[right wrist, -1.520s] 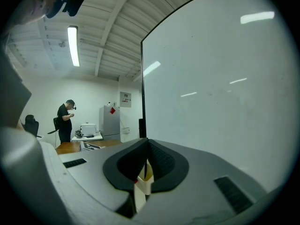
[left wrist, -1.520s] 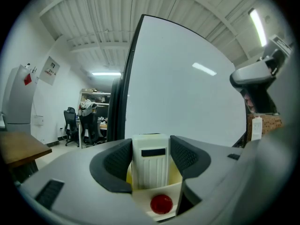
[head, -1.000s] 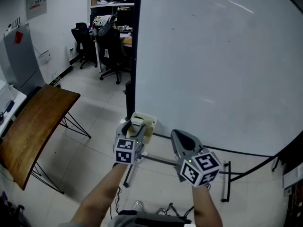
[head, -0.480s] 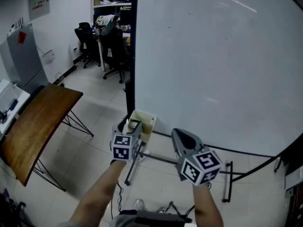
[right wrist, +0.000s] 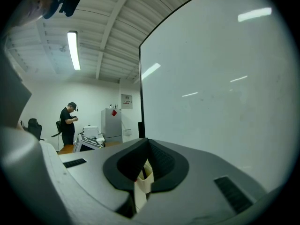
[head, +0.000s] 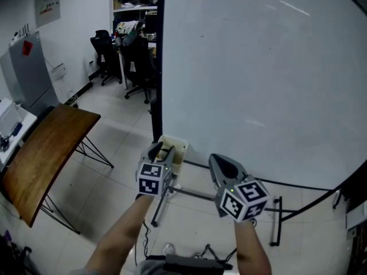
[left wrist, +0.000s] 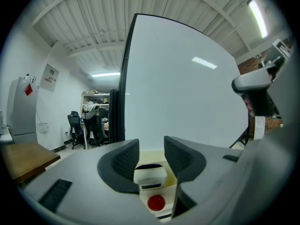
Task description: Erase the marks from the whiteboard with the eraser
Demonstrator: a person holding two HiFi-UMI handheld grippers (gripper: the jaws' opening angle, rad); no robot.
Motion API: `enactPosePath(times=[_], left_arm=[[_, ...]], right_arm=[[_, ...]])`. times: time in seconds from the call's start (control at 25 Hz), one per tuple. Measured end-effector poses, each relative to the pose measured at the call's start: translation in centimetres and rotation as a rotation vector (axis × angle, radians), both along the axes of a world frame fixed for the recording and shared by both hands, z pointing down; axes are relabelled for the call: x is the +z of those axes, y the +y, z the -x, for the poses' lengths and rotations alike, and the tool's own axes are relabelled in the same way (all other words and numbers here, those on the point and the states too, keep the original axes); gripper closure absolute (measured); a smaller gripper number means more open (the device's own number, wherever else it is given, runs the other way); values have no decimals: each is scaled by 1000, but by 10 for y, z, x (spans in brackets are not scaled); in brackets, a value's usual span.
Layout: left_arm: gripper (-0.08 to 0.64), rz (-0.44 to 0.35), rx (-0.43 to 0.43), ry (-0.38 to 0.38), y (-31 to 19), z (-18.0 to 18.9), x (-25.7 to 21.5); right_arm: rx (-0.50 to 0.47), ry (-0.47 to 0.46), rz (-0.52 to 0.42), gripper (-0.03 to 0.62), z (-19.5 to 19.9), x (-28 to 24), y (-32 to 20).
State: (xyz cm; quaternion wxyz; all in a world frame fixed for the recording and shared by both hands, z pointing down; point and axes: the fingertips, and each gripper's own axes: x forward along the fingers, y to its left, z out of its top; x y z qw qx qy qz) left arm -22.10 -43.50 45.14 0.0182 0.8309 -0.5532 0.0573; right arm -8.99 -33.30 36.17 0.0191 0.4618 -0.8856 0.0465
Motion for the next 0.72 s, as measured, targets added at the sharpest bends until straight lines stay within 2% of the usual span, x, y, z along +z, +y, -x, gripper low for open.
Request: enactPosePath(times=[0.12,0.28,0.44,0.72], left_arm=[[483,-34,35,-9,5,-17,-20],[555,-56,131,2,15,-47,-46],[558,-85,255,6,25,-84,-73],[558,-116,440,82,49,-143,-123]], right_arm=[[11,-3,-12,595,-8,-5,-3],[30,-3,-27,595,-22,-13,-8],[59,0,-50,595,-41,-24,-15],[117,-1,-107,595,-78,-51,-16]])
